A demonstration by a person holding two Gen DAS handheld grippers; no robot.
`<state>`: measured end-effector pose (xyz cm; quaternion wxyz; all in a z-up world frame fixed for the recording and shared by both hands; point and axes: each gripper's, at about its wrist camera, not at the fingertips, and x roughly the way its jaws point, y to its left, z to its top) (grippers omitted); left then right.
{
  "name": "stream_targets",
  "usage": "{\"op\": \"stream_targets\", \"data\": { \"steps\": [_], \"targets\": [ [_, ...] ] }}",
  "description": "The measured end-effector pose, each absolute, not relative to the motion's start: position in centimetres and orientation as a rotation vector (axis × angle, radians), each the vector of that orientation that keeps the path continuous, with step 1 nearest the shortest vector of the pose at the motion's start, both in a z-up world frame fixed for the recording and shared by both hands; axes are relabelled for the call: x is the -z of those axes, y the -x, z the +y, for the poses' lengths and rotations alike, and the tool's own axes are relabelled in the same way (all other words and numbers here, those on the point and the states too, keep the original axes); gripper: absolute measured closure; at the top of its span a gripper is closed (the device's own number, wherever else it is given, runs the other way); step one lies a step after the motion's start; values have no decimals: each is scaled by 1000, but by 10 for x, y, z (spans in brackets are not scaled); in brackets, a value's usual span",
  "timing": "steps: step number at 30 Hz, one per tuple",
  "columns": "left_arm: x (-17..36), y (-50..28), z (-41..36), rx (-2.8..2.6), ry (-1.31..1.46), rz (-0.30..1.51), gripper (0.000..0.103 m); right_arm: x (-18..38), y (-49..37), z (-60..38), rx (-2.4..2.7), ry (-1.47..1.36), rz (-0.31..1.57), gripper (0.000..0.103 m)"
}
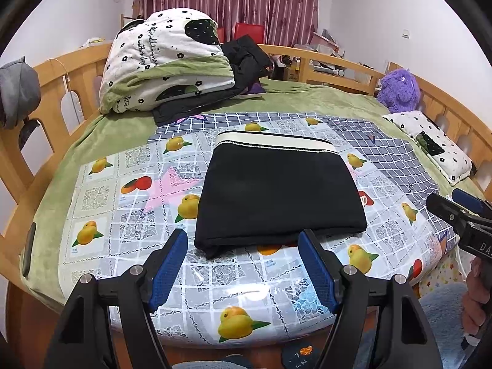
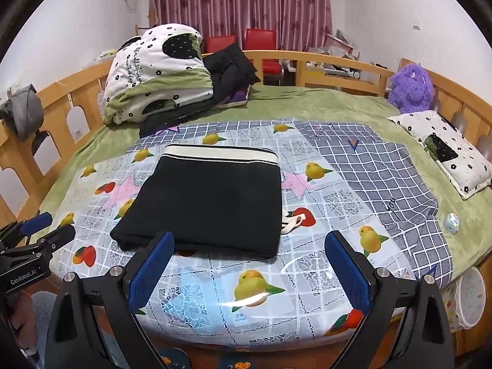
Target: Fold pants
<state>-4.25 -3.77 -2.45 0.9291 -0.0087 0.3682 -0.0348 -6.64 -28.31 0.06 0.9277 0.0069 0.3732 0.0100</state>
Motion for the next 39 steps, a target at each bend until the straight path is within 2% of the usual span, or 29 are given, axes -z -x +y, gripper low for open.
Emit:
{"op": "stream_targets", "data": {
  "steps": [39],
  "targets": [
    [25,41,-31,80,-4,755,30,0,68,-278,-23,-1,762,6]
  ]
}}
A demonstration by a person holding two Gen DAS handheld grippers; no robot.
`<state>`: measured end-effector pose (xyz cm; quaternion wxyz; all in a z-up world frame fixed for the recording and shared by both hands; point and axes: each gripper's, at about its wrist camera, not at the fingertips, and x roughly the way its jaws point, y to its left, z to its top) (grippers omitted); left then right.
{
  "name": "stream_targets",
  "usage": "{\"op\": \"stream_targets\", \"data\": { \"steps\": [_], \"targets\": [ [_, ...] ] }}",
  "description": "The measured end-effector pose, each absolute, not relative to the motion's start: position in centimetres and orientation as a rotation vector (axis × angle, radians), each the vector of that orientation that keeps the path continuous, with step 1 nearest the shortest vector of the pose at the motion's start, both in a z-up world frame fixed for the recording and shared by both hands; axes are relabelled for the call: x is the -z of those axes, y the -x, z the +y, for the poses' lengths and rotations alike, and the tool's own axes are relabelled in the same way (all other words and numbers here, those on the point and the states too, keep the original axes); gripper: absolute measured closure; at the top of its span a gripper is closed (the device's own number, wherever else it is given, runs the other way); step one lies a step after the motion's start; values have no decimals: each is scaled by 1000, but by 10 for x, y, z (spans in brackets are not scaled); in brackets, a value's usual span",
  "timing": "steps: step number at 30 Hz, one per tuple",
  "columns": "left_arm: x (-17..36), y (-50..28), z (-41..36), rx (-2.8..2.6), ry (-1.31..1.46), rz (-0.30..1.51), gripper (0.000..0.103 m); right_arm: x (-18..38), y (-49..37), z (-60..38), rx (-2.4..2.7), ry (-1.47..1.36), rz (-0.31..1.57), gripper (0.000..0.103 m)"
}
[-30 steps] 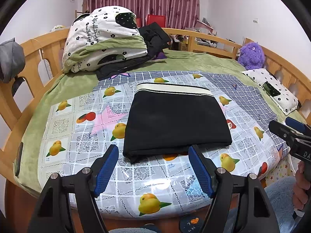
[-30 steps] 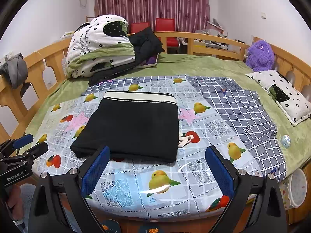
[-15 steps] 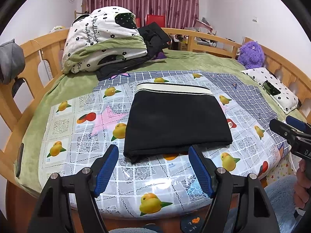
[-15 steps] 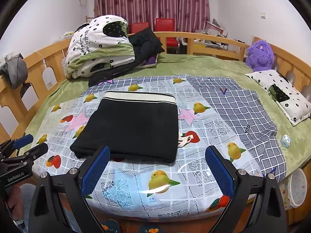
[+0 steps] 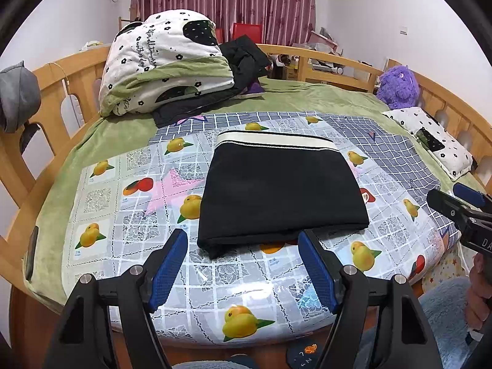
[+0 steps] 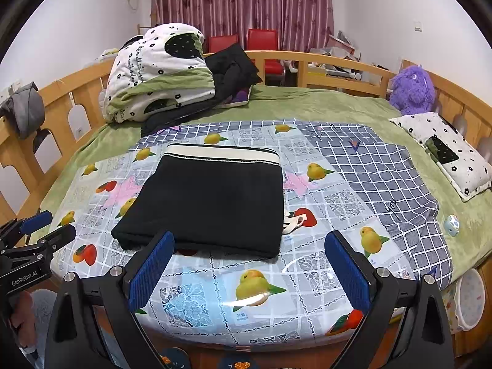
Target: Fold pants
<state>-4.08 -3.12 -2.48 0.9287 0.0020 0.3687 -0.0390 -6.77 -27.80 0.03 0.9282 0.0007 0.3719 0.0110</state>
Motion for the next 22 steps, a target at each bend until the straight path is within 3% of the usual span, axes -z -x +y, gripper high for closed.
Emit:
{"op": "stream_targets", "data": {
  "steps": [22],
  "targets": [
    [25,42,-28,85,-2,755,30,0,68,-279,-25,-7,762,6]
  ]
}}
